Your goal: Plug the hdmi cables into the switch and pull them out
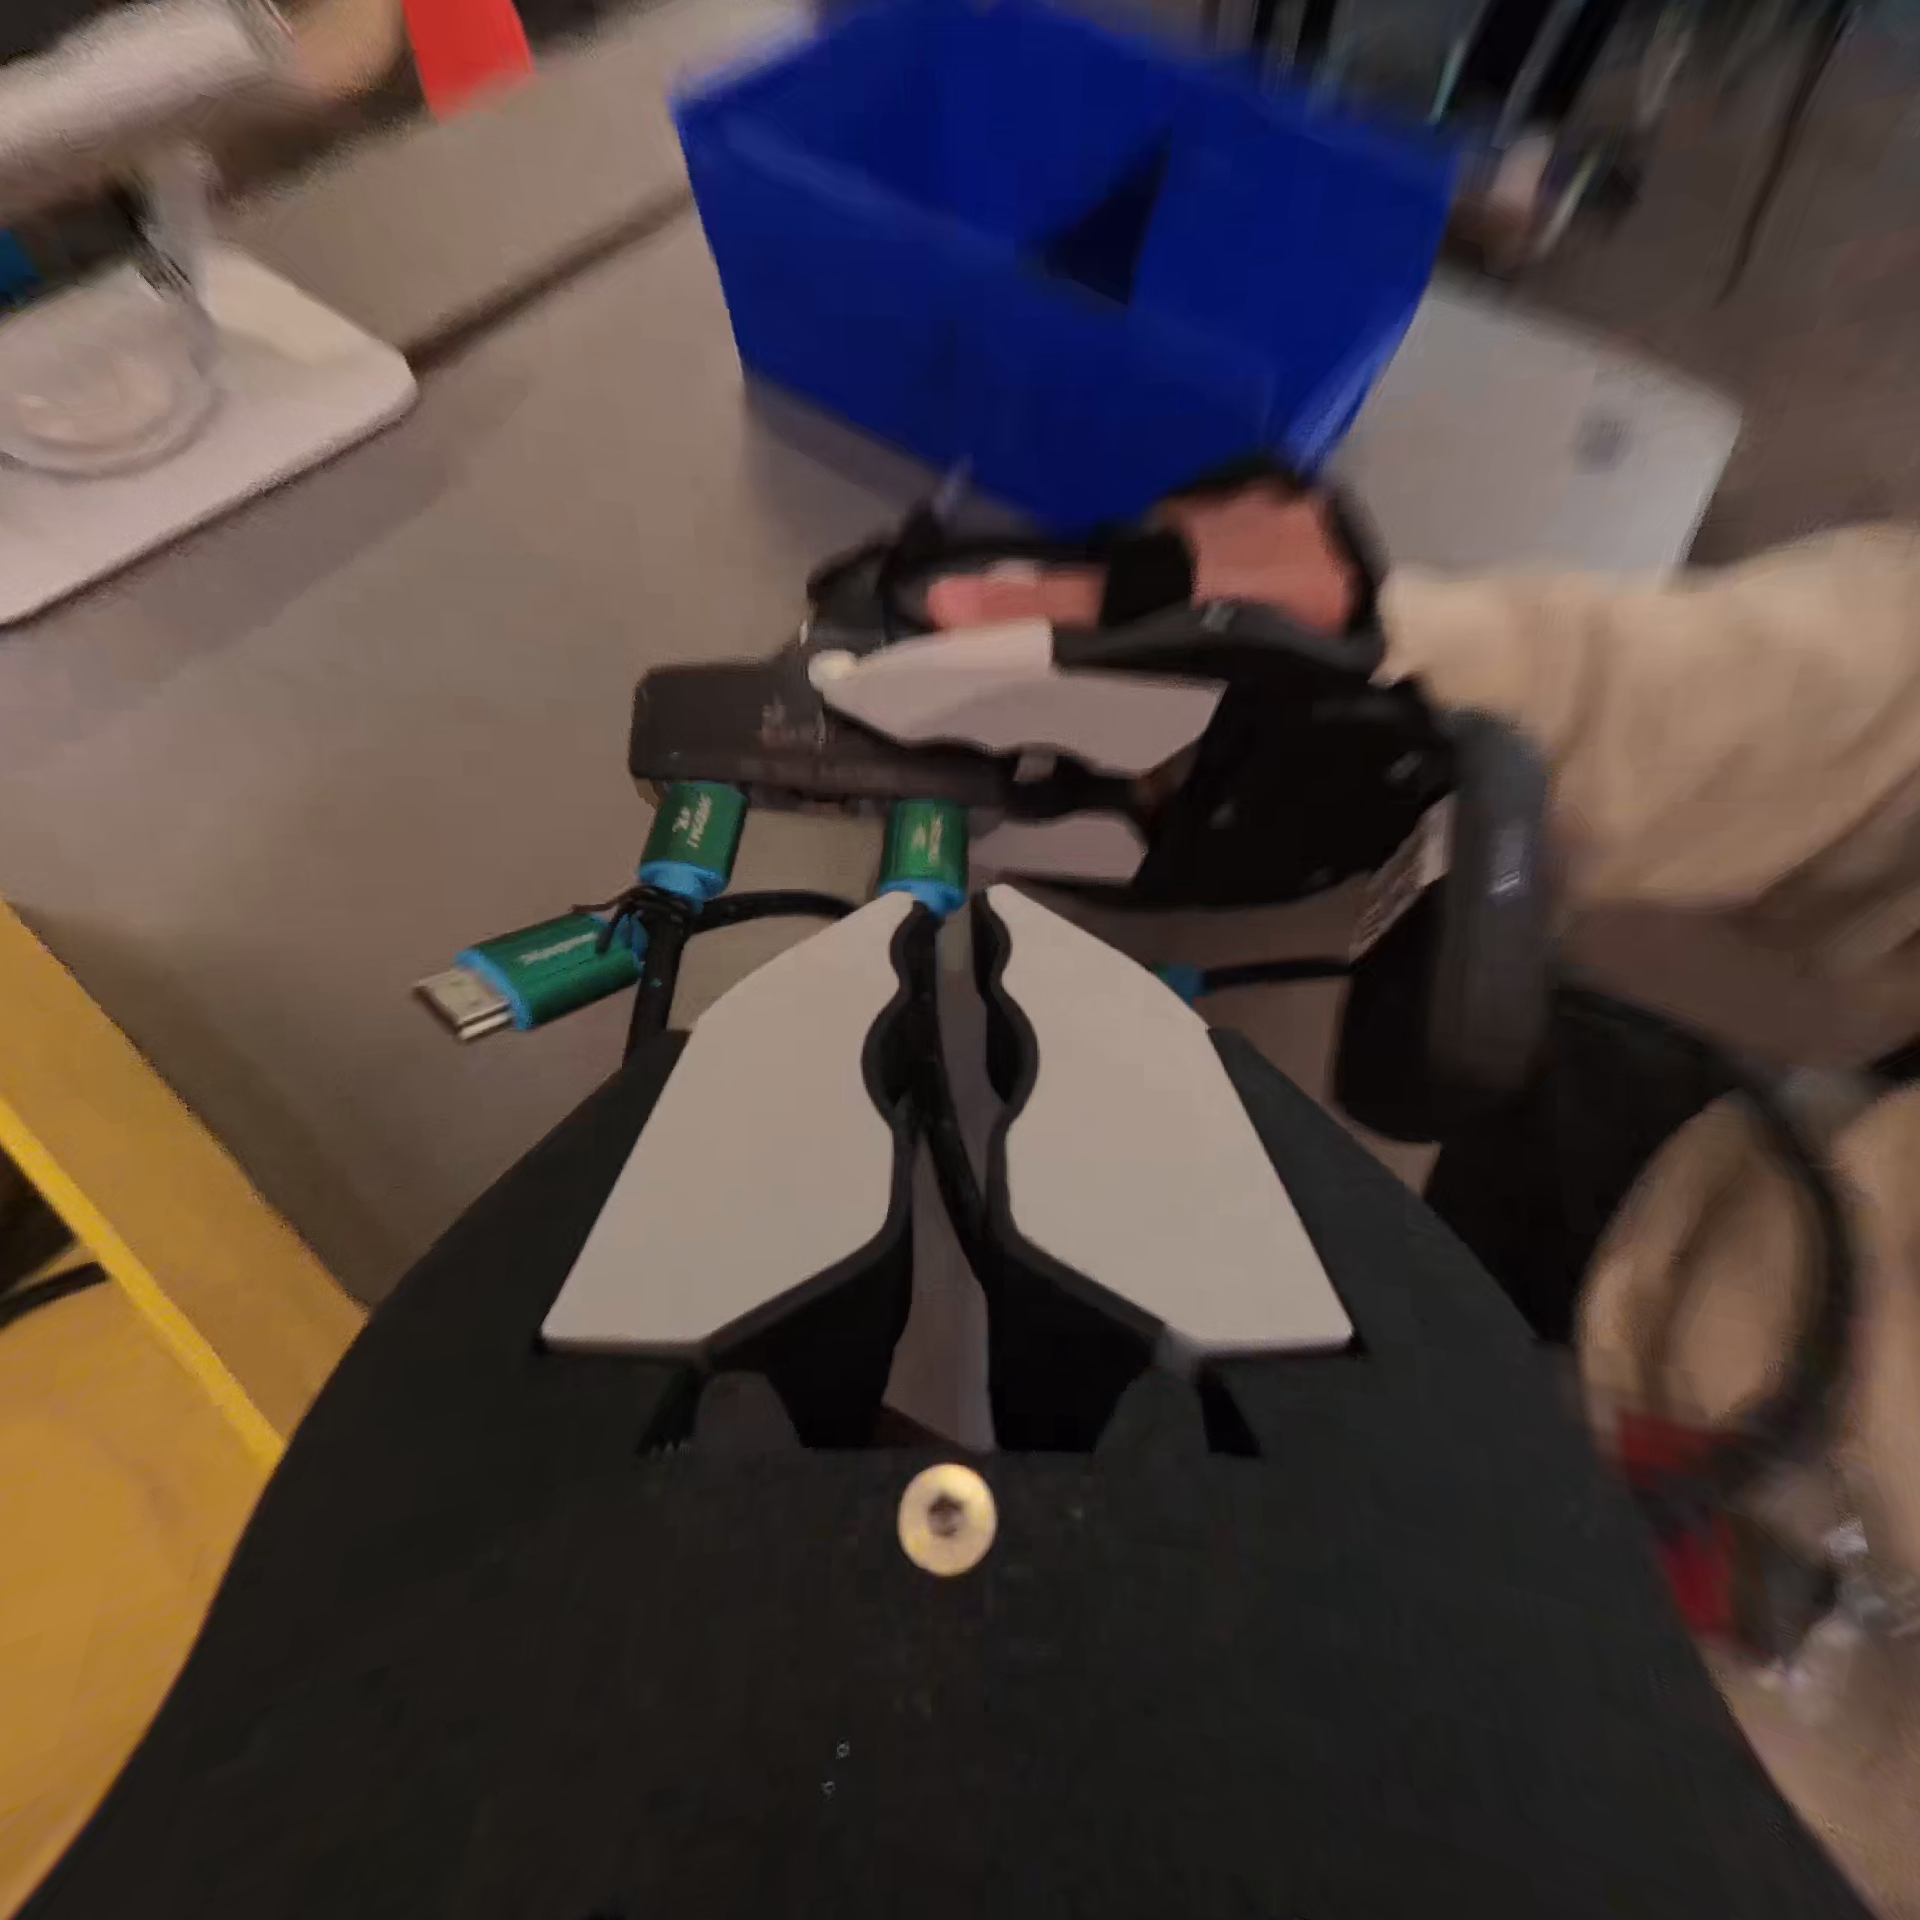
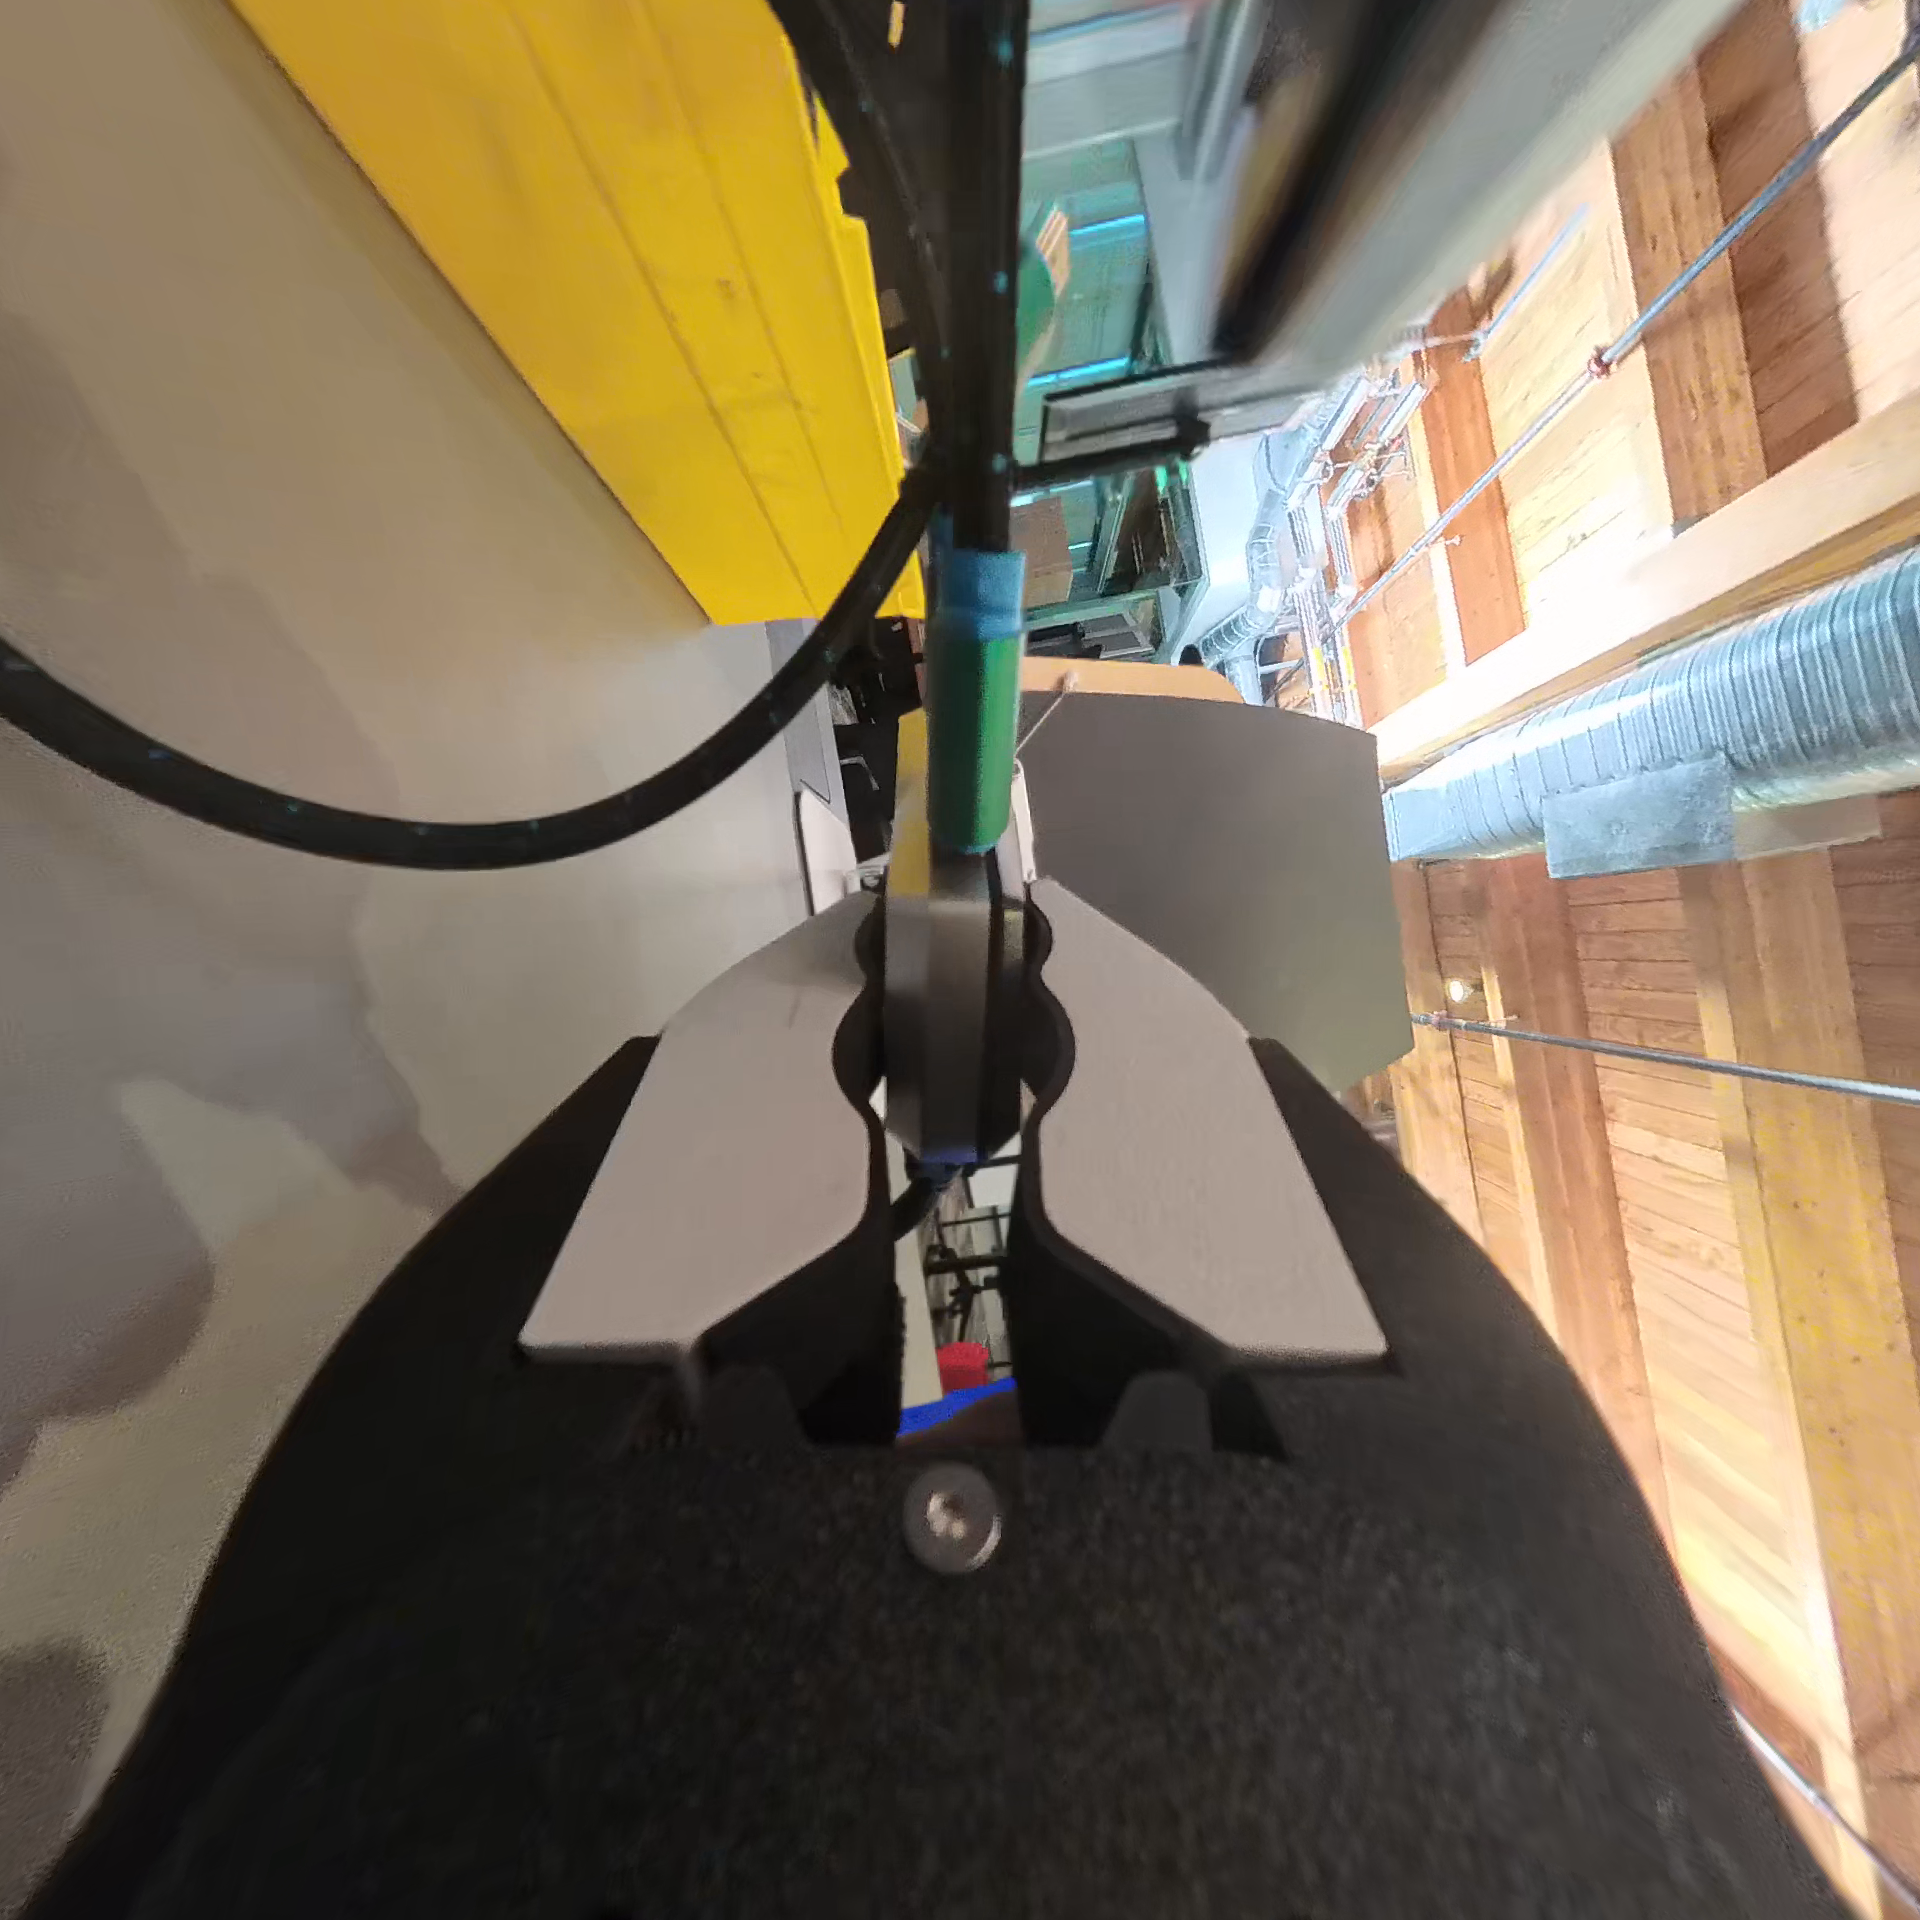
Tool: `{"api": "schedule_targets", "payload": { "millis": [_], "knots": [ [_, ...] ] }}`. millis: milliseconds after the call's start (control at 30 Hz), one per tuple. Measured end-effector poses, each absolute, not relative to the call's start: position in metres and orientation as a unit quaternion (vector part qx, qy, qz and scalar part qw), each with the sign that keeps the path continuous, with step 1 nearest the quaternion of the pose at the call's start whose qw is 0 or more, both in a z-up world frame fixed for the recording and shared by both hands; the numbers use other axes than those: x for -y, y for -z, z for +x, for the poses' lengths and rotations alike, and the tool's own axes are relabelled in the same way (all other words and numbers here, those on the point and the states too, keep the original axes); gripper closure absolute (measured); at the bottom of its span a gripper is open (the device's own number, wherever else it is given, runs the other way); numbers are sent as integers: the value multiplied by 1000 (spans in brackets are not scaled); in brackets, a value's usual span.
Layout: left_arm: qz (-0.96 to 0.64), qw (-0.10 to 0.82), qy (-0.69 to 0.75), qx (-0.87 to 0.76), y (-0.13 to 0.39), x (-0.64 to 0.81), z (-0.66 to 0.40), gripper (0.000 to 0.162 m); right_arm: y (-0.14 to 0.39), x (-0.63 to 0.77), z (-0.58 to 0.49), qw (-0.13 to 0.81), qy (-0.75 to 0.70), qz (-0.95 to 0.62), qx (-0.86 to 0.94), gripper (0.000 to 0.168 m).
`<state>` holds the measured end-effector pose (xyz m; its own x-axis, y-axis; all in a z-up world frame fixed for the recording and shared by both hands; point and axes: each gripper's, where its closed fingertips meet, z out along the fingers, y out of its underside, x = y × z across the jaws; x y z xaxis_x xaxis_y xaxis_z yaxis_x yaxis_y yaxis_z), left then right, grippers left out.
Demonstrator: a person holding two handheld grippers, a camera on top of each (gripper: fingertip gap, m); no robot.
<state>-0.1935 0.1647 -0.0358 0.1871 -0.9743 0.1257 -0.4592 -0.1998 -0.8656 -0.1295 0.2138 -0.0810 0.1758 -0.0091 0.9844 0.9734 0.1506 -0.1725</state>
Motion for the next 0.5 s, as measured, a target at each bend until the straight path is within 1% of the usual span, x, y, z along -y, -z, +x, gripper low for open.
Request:
{"api": "schedule_targets", "payload": {
  "millis": [100,133,200,267,333,400,500],
  "knots": [
    [-657,439,491,-368,-6,-167,-240,143,80,-217,-123,576,419,-489,503,147],
    [-649,463,516,-314,-8,-170,-260,144,76,-219,-120,575,419,-489,505,147],
    [-643,487,543,-232,9,-171,-294,150,57,-225,-114,583,408,-492,502,147],
    [-658,483,540,-207,47,-167,-309,157,13,-233,-103,607,406,-493,472,147],
    [-694,442,522,-225,74,-161,-308,158,-42,-240,-91,631,401,-491,447,147],
    [-701,440,494,-265,79,-158,-304,154,-98,-245,-77,645,394,-492,432,147],
    [-711,439,464,-296,90,-155,-300,154,-171,-249,-58,671,317,-526,416,147]
  ]
}}
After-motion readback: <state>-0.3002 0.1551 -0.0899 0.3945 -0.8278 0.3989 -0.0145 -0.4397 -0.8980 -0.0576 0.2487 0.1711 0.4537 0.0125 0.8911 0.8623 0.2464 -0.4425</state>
